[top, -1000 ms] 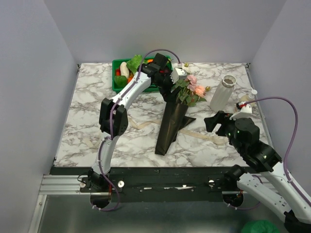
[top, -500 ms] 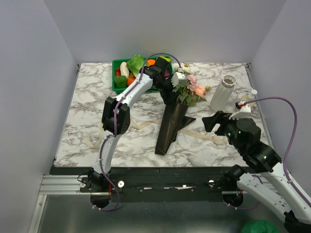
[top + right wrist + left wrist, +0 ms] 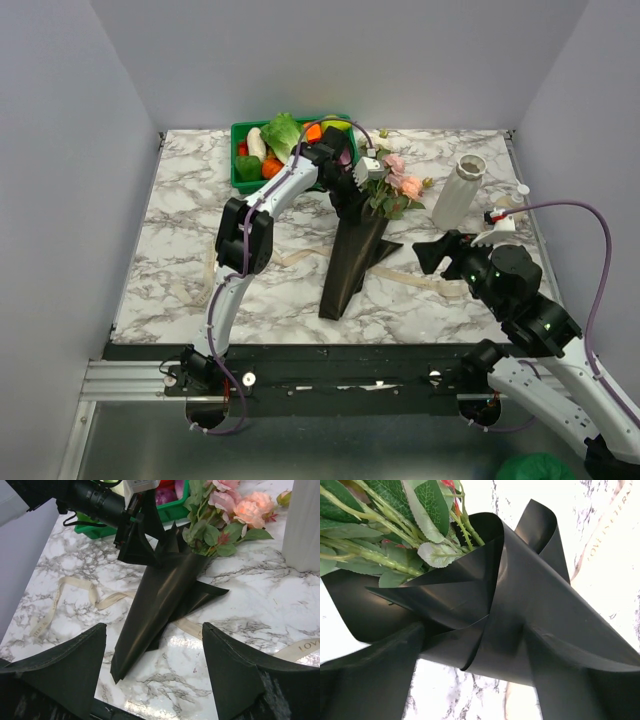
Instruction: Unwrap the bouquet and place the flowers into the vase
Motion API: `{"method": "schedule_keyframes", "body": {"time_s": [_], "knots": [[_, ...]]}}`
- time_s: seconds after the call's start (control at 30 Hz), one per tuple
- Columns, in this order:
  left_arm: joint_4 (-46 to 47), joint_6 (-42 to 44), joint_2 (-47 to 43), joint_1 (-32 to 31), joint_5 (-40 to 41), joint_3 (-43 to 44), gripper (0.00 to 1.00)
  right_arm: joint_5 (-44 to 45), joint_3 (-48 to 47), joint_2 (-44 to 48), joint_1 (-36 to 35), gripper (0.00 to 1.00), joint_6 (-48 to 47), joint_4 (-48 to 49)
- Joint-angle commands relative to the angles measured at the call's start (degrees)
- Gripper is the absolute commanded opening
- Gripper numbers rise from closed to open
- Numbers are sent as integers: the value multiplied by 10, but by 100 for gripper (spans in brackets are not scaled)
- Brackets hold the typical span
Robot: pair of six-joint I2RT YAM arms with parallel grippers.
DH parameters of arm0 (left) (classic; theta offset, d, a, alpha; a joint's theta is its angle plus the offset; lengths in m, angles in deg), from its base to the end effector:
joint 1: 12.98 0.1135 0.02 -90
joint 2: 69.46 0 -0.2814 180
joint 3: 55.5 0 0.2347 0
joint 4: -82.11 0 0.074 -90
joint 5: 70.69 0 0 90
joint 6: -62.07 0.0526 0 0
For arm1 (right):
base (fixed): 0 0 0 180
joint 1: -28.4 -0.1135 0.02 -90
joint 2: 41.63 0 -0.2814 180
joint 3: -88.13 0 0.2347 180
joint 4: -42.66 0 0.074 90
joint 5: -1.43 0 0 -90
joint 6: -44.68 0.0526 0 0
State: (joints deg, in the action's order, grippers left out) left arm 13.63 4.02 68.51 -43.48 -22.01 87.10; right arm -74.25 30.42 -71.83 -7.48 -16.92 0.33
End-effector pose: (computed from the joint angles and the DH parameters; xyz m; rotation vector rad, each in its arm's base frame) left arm 0.4244 -0.2903 0.2190 1.4987 2.0455 -0.9450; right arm 0.0933 0.0514 0.3315 0.0578 1.8570 0.5606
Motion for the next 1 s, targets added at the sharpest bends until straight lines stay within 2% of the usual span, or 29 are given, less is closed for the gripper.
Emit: {"method": "schedule_keyframes", "body": {"time_s": [0.0, 0.03, 0.07, 0.13, 0.17, 0.27, 0.4, 0.97], "knots": [[-6, 6, 4, -3, -10, 22, 66, -26, -3, 11, 2, 83, -9, 15], [-7, 3, 4, -4, -10, 25, 59, -27, -3, 11, 2, 83, -9, 15], [-9, -1, 0, -5, -10, 26, 42, -29, -3, 12, 2, 82, -9, 15], [-7, -7, -6, -9, -11, 25, 26, -31, -3, 14, 2, 81, -8, 16], [-6, -13, -10, -11, -11, 20, 12, -30, -3, 15, 2, 81, -8, 16], [-8, -22, -33, -17, -15, 5, 1, -25, 0, 12, 2, 80, -10, 16], [-1, -32, -60, -21, -15, -17, 0, -23, 6, 12, 1, 80, -11, 16], [-31, -60, -129, -49, -79, -18, 0, -1, 27, 31, 2, 78, -3, 11]]}}
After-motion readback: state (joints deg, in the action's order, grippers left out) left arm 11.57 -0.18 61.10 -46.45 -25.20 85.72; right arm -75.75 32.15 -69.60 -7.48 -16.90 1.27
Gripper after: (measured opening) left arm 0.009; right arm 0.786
